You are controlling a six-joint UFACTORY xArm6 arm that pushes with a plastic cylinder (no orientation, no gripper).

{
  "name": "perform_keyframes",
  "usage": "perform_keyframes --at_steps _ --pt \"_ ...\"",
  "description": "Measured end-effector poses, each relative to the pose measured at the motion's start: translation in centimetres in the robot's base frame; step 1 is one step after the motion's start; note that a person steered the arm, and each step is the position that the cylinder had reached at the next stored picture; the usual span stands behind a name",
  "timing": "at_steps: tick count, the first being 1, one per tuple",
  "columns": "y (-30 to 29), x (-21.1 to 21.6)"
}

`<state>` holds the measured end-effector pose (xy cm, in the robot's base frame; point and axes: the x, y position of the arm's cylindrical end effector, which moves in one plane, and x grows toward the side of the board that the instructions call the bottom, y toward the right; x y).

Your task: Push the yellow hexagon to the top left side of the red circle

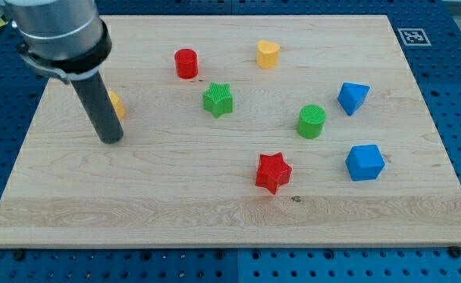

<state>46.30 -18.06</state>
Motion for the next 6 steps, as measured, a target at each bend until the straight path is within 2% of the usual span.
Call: perform_keyframes --at_steps 2,3,4,5,6 --pt "-0.9 -8.6" --pt "-1.0 -8.9" --pt "-2.3 -5.4" --pt "-4.7 -7.3" --pt "-3.6 -11.9"
